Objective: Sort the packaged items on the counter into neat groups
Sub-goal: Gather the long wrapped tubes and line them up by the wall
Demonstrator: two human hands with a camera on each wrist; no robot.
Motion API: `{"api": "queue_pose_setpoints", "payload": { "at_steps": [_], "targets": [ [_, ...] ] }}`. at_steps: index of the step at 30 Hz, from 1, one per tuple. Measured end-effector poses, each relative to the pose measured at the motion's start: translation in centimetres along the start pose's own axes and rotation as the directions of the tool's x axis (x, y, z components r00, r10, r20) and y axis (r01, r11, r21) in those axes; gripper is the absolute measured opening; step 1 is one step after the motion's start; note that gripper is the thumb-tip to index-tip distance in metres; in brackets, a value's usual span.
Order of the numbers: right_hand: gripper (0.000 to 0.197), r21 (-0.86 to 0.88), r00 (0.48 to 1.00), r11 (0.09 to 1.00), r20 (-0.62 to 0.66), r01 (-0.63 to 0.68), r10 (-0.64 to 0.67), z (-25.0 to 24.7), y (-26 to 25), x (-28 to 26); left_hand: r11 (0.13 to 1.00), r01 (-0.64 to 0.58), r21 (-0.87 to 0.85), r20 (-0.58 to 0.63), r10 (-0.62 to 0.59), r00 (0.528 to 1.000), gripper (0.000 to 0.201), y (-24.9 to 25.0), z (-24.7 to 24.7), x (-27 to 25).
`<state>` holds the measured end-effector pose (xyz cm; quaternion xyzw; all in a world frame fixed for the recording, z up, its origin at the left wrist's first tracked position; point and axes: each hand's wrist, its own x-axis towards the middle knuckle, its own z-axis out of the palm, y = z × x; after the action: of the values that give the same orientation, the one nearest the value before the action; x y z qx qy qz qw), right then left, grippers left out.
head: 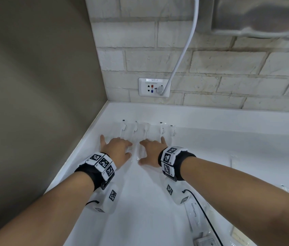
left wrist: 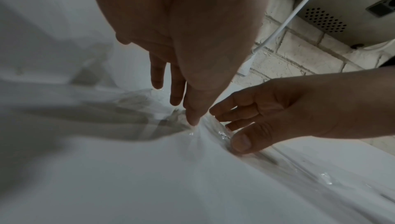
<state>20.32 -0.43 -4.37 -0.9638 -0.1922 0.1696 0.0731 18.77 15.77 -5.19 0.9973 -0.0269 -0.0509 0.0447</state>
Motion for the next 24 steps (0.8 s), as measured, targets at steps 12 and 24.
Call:
{"api": "queue_pose_setpoints", "payload": {
  "at_steps": [12,24],
  "targets": [
    [0.057,-0.044,0.984,0.984,-0.045,-0.175,0.173,-1.5,2.6,-0.5,0.981,0.116,-0.157,-0.042,-0.124,0.991,0.045,-2.0,0.6,1.7],
    [0.046,-0.085,0.982,0.980,0.037,-0.179,0.183,-0.9,2.3,-0.6,0.990,0.097,-0.103,0.004,-0.098,0.995,0.047,-2.1,0.2,2.0]
  ]
}}
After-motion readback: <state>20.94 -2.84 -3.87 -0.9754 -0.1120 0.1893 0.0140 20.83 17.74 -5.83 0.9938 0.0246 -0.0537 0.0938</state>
